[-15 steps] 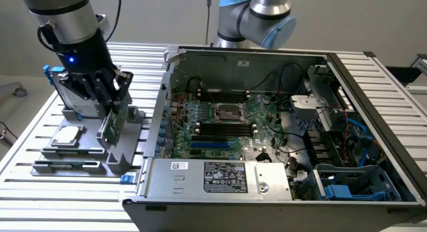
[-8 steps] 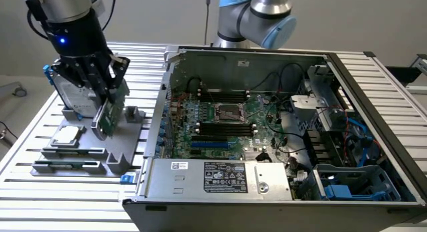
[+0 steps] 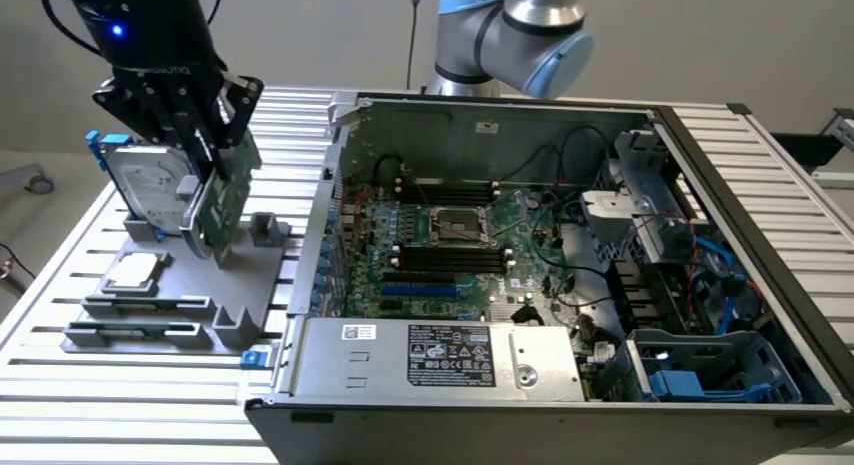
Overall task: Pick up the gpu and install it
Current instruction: 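Pick up the gpu and move the gpu toward the slot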
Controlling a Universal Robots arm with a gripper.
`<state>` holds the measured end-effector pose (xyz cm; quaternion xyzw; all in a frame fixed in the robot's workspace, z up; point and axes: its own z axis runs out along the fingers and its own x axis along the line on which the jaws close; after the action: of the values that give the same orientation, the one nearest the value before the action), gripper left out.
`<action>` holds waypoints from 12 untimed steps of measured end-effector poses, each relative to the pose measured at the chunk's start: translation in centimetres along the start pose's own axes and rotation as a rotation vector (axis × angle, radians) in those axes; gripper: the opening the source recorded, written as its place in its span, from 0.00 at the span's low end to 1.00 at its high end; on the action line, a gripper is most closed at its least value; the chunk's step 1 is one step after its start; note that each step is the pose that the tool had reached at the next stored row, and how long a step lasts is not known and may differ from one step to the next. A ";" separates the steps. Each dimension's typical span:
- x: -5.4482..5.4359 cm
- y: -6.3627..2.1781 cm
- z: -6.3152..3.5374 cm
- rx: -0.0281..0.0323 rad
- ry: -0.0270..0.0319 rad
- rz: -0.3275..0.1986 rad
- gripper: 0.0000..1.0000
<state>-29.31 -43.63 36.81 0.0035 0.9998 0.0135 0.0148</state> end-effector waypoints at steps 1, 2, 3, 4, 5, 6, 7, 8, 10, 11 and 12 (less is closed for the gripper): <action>-0.4 0.01 -0.48 0.0000 0.0015 0.000 0.26; -0.7 0.03 -0.92 0.0001 0.0033 0.000 0.26; -1.1 0.04 -1.36 0.0001 0.0050 0.000 0.26; -1.4 0.06 -1.79 0.0001 0.0069 0.000 0.26; -1.8 0.07 -2.23 0.0002 0.0090 0.000 0.26; -2.2 0.09 -2.66 0.0001 0.0109 0.000 0.26; -2.6 0.10 -3.11 0.0001 0.0129 0.000 0.26; -3.0 0.12 -3.58 0.0002 0.0152 0.000 0.26; -3.7 0.15 -4.43 0.0002 0.0192 0.000 0.26; -4.1 0.16 -4.86 0.0002 0.0214 0.001 0.26; -4.5 0.17 -5.24 0.0003 0.0237 0.001 0.26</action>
<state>-24.95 -43.64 42.19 0.0037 0.9999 0.0134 0.0030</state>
